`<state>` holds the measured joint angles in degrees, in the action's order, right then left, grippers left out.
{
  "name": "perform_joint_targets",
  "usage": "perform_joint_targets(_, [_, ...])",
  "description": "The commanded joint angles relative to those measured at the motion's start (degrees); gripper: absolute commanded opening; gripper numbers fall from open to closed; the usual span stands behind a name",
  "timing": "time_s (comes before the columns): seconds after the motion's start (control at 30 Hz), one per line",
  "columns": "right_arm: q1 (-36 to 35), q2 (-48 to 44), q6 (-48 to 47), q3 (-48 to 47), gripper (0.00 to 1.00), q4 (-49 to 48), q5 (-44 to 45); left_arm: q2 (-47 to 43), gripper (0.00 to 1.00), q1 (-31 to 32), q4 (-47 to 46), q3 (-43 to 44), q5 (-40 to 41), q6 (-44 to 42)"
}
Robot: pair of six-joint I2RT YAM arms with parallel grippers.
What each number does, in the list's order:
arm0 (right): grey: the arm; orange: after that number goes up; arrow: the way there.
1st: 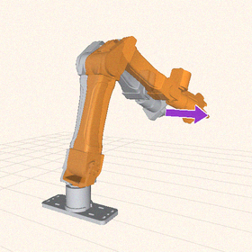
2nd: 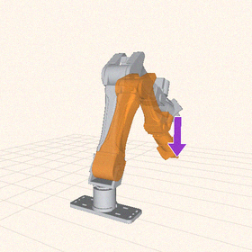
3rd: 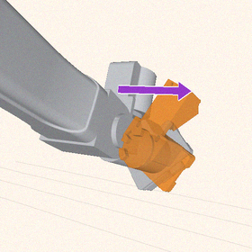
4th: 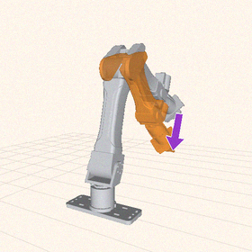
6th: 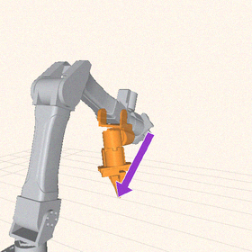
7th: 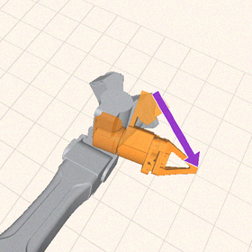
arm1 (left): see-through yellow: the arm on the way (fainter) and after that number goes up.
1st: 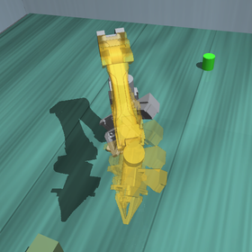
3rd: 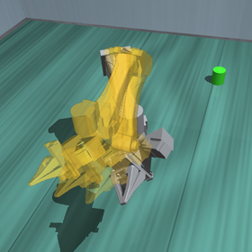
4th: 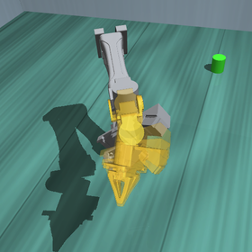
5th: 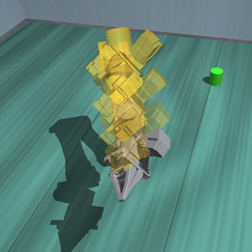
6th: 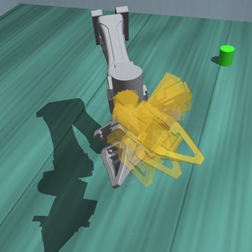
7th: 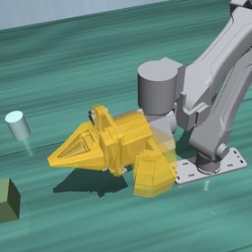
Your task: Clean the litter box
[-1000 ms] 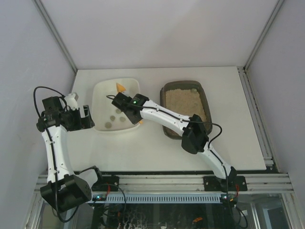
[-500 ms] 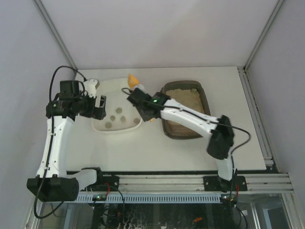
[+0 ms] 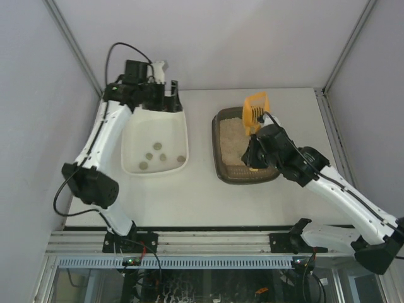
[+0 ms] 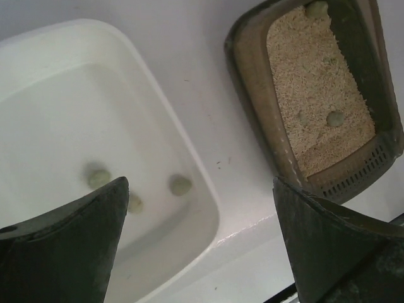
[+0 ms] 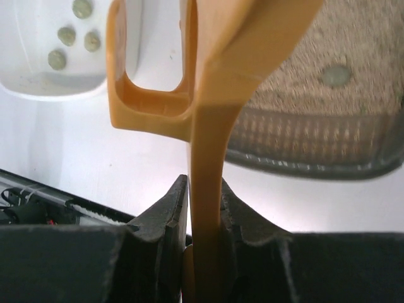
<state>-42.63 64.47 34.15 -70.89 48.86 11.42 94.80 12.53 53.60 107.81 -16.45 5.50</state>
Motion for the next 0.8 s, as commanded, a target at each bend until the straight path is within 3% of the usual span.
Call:
perform_joint_targets(0.0, [3.0, -7.8, 7.65, 6.4, 0.0, -0.5, -3.88, 8.27, 1.0, 9.72, -2.02, 5.14, 4.84, 6.63])
perform_joint_targets(0.1, [4.33, -11.64, 10.81, 10.78, 0.0, -2.56, -8.11, 13.48, 1.0, 13.64, -3.0, 9.85, 6.31, 6.91])
perform_joint_targets(0.27, [5.7, -14.37, 15.08, 15.63, 0.0, -9.14, -16.84, 23.36, 1.0, 13.74, -2.84, 22.21, 4.19, 9.29])
perform_joint_targets(0.37, [6.69, -14.31, 15.79, 16.39, 0.0, -10.0, -17.46, 27.54, 1.0, 14.14, -3.21, 25.73, 3.98, 13.18])
perform_joint_targets(0.6, [11.86, -14.82, 16.05, 17.89, 0.0, -11.65, -21.17, 28.6, 1.0, 17.77, -8.14, 16.78, 13.75, 22.8])
perform_joint_targets(0.77, [13.84, -15.2, 15.92, 18.7, 0.0, -11.64, -22.63, 29.26, 1.0, 19.37, -13.52, 9.6, 12.56, 27.98])
